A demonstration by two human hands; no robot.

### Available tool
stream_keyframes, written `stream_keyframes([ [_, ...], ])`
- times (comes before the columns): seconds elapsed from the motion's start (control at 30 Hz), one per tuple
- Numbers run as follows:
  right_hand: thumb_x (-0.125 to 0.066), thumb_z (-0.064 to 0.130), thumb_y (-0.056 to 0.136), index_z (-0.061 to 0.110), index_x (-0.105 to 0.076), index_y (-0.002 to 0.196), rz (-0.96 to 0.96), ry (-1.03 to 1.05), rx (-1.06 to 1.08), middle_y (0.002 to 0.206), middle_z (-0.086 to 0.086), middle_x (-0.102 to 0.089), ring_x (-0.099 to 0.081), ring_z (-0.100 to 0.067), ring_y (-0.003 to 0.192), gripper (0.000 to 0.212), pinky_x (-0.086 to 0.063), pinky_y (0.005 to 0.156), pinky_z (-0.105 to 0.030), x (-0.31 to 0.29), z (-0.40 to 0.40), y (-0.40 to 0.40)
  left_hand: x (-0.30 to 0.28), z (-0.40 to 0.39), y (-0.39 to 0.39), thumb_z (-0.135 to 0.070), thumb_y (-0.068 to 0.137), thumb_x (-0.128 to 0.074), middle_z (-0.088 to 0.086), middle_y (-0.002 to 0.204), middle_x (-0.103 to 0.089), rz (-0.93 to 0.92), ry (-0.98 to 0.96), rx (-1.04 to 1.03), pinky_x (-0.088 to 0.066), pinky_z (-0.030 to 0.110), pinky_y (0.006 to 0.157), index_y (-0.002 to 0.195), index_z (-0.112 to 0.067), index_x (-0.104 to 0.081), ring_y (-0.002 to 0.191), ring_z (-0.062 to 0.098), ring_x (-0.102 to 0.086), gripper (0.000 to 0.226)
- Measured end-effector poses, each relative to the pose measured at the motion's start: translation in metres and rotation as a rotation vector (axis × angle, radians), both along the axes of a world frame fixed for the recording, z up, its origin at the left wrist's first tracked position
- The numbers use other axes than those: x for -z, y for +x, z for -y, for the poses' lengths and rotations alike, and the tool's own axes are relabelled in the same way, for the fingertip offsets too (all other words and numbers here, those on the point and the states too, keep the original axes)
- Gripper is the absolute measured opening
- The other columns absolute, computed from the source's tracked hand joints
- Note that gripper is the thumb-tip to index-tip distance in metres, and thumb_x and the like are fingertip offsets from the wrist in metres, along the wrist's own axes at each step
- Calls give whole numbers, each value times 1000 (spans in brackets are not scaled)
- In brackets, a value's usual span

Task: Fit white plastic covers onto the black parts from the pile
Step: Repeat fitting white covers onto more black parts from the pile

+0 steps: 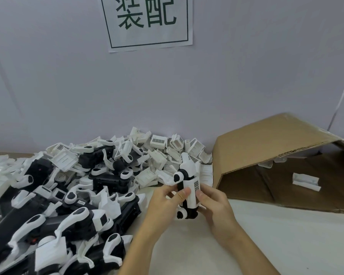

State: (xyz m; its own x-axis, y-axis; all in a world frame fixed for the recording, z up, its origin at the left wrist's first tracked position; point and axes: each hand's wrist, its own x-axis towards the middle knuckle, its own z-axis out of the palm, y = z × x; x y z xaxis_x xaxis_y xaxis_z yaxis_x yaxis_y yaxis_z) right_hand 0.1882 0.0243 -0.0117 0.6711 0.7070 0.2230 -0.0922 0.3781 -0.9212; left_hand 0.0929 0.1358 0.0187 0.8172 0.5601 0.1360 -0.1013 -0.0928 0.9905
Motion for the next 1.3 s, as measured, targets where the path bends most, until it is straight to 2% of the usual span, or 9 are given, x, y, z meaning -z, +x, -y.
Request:
stream_keyframes([
  [0.13,-70,16,85,9,-72,116,-44,24,95,111,-13,-75,-71,-29,107,32,-55,87,-35,0,-1,1,-3,-1,1,-21,93,-67,-7,93,-78,26,50,-34,-52,13,74,96,-28,-77,90,9,-69,13],
  [0.27,-74,2,85,19,-70,110,111,-72,295,100,1,-77,-72,-18,96,31,-58,75,-27,-1,-3,-6,-3,1,1,-22,96,-63,-6,101,-78,76,68,30,-51,13,82,107,-20,-76,99,5,-70,18],
  [0.5,-68,42,92,30,-72,116,175,-107,214,111,2,-74,-67,-19,108,27,-55,92,-37,-3,-9,-16,3,4,6,-20,96,-63,0,96,-78,91,24,-2,-55,19,75,101,-22,-75,94,15,-72,14],
  [0.67,-62,36,81,20,-76,105,35,-14,201,103,-6,-77,-73,-22,99,32,-59,81,-30,-9,-8,-14,2,7,8,-42,83,-63,3,95,-78,112,-40,-12,-58,27,78,101,-20,-77,92,17,-73,32],
  [0.77,-63,34,79,19,-77,101,15,-14,211,98,-6,-78,-74,-21,94,30,-59,73,-26,-10,-6,-13,4,8,10,-31,95,-60,5,92,-78,102,-45,-24,-58,26,74,97,-20,-77,88,18,-74,21],
  [0.9,-62,36,79,14,-74,107,2,-21,211,101,-8,-77,-73,-24,98,38,-60,82,-33,-10,-8,-13,5,9,12,-23,101,-55,5,87,-77,73,-13,-68,-57,24,69,92,-21,-77,81,14,-73,24],
  [1.0,-61,30,84,13,-73,111,1,-6,206,103,-9,-76,-72,-24,100,34,-59,82,-33,-9,-9,-14,5,9,12,-19,102,-53,4,93,-77,71,16,-46,-59,31,77,102,-18,-75,90,19,-73,22],
  [1.2,-64,33,80,13,-75,107,31,-7,213,101,-9,-77,-73,-23,98,35,-60,78,-30,-12,-7,-13,7,13,14,-19,101,-55,0,84,-77,103,15,-118,-55,25,69,96,-17,-74,81,12,-72,21],
  [1.3,-66,33,78,15,-79,98,39,-8,246,96,-8,-77,-74,-22,94,30,-59,73,-26,-12,-7,-13,10,15,18,-23,101,-55,2,79,-75,82,79,-185,-55,32,69,89,-18,-74,76,16,-70,23],
])
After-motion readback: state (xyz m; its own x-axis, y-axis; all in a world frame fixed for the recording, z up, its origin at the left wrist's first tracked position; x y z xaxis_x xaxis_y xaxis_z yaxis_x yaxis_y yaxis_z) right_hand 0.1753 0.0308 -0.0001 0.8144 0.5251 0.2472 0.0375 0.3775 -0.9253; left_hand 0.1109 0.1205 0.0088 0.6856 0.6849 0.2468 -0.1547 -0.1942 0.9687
